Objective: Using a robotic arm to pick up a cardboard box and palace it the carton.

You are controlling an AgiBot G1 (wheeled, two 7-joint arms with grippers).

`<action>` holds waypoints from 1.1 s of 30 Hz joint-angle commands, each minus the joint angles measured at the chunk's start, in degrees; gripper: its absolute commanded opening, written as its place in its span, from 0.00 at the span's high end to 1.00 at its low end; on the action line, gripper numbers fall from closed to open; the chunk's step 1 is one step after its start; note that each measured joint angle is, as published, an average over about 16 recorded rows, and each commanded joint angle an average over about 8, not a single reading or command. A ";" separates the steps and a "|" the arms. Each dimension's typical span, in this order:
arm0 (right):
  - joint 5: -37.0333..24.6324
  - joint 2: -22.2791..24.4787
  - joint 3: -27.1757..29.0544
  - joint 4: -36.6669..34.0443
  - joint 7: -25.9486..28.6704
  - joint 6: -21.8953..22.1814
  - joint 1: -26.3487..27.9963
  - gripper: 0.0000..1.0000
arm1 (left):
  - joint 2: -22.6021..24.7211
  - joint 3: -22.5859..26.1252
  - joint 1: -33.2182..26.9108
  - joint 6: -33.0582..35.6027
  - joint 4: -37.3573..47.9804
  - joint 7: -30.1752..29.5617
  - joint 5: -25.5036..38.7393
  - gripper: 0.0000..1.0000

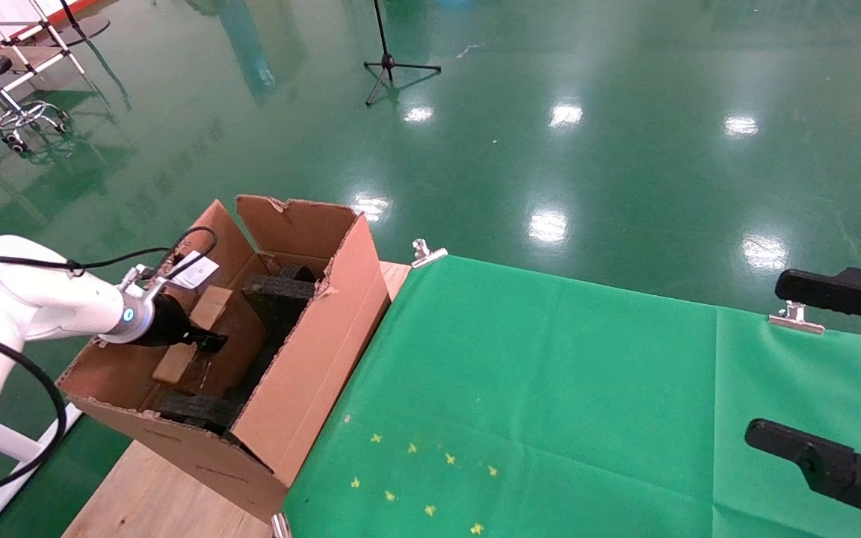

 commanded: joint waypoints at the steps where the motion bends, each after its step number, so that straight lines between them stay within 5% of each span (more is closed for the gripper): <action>1: 0.00 0.00 0.00 0.00 0.00 0.00 0.00 0.00 | 0.02 0.02 0.12 0.27 0.08 -0.03 0.04 0.00; 10: 0.00 0.00 0.00 0.00 0.00 0.00 0.00 0.00 | -3.24 -1.35 -4.62 1.47 -4.68 3.15 -1.91 0.00; 16: 0.00 0.00 0.00 0.00 0.00 0.00 0.00 0.00 | -12.62 -5.79 -8.02 10.20 -18.42 6.61 -9.02 0.00; 24: 0.00 0.00 0.00 -0.01 0.00 0.01 -0.01 0.00 | -24.65 -8.98 -6.99 17.37 -40.99 3.04 -16.04 0.00; 33: 0.01 0.01 0.00 -0.02 0.00 0.01 -0.01 0.00 | -26.12 -9.40 -6.32 17.92 -44.46 2.46 -16.73 0.00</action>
